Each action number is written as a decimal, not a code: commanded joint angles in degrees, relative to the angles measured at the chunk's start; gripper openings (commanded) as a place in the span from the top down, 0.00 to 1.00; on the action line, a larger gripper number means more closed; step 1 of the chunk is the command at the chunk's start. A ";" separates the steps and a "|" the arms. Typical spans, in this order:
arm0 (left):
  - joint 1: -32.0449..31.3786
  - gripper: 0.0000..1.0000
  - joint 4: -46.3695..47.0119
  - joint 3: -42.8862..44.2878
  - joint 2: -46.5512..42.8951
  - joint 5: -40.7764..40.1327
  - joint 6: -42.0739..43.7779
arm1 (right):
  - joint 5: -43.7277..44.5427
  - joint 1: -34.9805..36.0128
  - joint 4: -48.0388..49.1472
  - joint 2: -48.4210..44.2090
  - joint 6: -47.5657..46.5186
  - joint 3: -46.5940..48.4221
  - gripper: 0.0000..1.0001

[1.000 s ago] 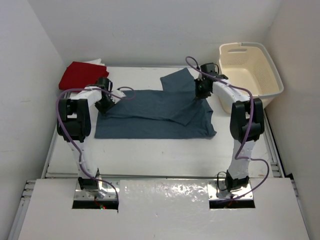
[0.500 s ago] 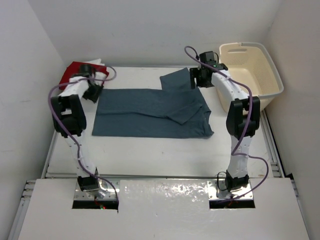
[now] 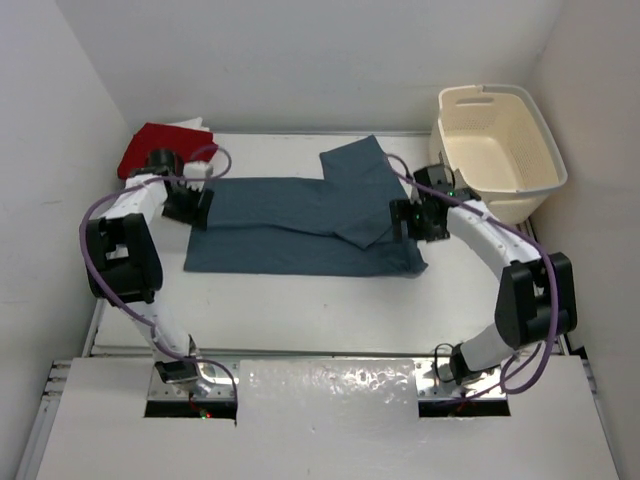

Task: Fold and stack the t-shirts
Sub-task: Fold the flattened tshirt in 1/3 of the way

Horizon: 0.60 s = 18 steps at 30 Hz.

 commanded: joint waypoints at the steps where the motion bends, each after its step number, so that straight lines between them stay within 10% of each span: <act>1: 3.30 0.38 -2.33 -6.19 0.05 -2.65 -3.53 | -1.16 -1.03 3.08 -2.42 6.60 -7.70 0.13; 13: 3.38 0.30 3.30 -10.60 8.22 1.47 -7.14 | -13.28 -9.20 21.71 3.99 15.58 -20.98 0.28; 16: 3.56 0.44 2.16 -10.16 9.98 2.88 -6.53 | -14.09 -9.74 21.90 4.00 15.94 -23.18 0.39; 18: 3.91 0.74 2.25 -10.60 9.90 3.67 -6.44 | -14.35 -9.91 21.99 3.30 16.11 -24.67 0.60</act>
